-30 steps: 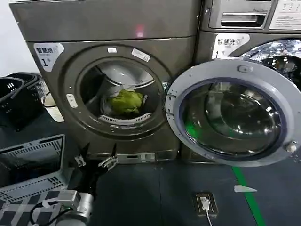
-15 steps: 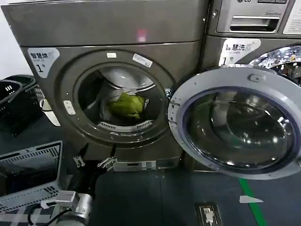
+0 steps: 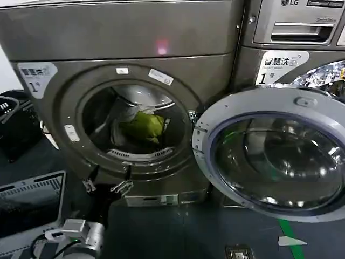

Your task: Grasp the clothes from the dryer.

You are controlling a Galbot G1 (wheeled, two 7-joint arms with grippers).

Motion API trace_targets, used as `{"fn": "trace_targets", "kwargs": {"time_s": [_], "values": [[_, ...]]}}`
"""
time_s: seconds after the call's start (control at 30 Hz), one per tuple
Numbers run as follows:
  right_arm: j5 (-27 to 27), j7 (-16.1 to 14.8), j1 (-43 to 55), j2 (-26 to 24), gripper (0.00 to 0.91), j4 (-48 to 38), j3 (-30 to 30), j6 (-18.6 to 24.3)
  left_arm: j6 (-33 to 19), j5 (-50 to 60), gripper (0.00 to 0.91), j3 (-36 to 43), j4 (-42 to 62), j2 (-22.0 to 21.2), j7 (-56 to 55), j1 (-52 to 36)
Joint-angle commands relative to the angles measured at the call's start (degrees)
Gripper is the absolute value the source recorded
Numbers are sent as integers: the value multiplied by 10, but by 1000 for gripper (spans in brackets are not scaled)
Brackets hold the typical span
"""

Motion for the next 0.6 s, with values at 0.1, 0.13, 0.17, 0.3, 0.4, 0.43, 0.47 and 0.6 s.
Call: {"fn": "trace_targets", "kwargs": {"time_s": [0.1, 0.13, 0.17, 0.3, 0.4, 0.43, 0.47, 0.6], "values": [[-4, -1, 0, 0, 907, -1, -2, 1, 1, 0, 907, 2, 4, 0, 1, -2], [-10, -3, 0, 0, 907, -2, -3, 2, 1, 0, 907, 2, 4, 0, 1, -2], [-11, -3, 0, 0, 907, -2, -3, 2, 1, 0, 907, 2, 4, 1, 1, -1], [-11, -3, 0, -1, 907, -2, -3, 2, 1, 0, 907, 1, 2, 2, 1, 0], [-11, -3, -1, -1, 907, -2, -3, 3, 1, 0, 907, 2, -1, 2, 1, 2], [-11, -3, -2, -1, 907, -2, -3, 3, 1, 0, 907, 2, -2, 3, 1, 2], [-11, -3, -3, -1, 907, -3, -2, 3, 1, 0, 907, 2, -2, 3, 1, 3], [-12, -3, -4, -2, 907, -6, -1, 4, 1, 0, 907, 2, -5, 4, 1, 5]]}}
